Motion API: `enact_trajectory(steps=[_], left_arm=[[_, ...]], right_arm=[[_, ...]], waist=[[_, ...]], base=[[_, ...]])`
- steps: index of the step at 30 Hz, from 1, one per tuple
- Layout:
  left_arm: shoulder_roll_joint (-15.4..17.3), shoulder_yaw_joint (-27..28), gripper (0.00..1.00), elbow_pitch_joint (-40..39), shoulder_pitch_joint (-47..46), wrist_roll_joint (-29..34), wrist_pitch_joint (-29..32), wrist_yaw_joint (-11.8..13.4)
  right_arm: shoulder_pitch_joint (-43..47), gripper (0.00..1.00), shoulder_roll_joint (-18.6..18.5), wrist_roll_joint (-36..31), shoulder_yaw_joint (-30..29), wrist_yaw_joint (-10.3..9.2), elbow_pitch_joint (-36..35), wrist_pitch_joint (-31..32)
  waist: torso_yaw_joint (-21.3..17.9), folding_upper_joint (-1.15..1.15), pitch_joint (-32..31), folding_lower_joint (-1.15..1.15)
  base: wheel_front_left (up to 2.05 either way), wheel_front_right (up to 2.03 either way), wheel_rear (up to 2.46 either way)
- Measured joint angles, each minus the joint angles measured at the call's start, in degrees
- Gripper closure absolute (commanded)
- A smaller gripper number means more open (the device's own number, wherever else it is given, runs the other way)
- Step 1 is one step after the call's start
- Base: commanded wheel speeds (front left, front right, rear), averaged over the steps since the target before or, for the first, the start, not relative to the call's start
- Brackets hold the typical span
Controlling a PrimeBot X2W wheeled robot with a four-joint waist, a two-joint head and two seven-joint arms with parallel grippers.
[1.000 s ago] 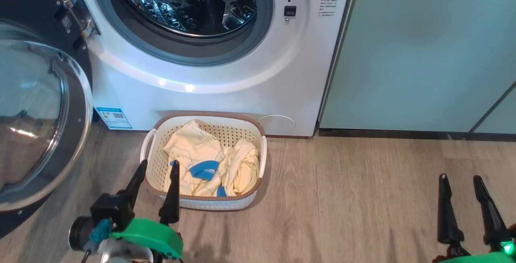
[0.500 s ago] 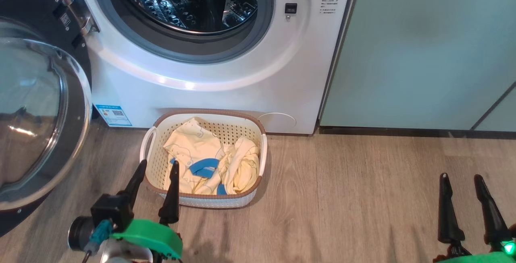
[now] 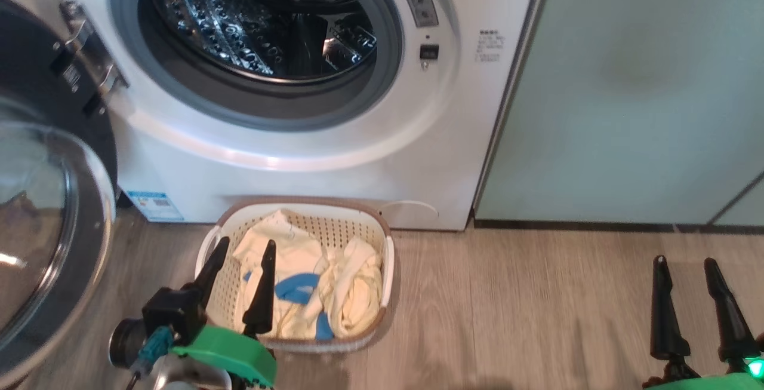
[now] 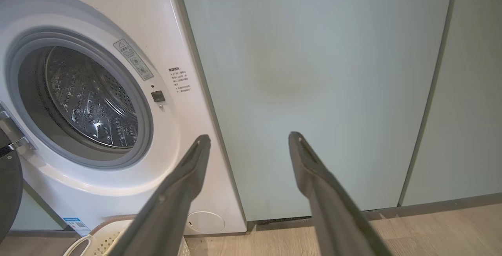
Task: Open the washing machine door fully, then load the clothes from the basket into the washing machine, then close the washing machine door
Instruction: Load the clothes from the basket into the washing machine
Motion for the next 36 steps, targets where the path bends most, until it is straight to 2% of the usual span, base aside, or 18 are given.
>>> enact_trajectory(steps=[11, 30, 36], left_arm=[[0.53, -0.29, 0.0, -0.1, -0.15, -0.05, -0.05, 0.08], [0.94, -1.63, 0.0, 0.58, -0.21, -0.47, -0.59, 0.52], [0.94, -2.68, 0.0, 2.25, -2.68, -0.22, -1.26, 0.69]], right_arm=[[-0.52, 0.0, 0.04, 0.43, 0.04, 0.0, -0.04, 0.0], [-0.55, 0.0, 0.04, 0.46, 0.27, 0.0, -0.12, 0.0], [-0.84, 0.0, 0.04, 0.51, 0.4, 0.0, -0.2, 0.0]], waist=[[-0.01, 0.0, 0.22, -0.02], [-0.05, 0.0, 0.32, -0.01], [0.07, 0.0, 1.36, -0.01]], base=[[0.91, -0.91, 0.0], [0.01, -0.01, 0.0], [0.0, 0.0, 0.0]])
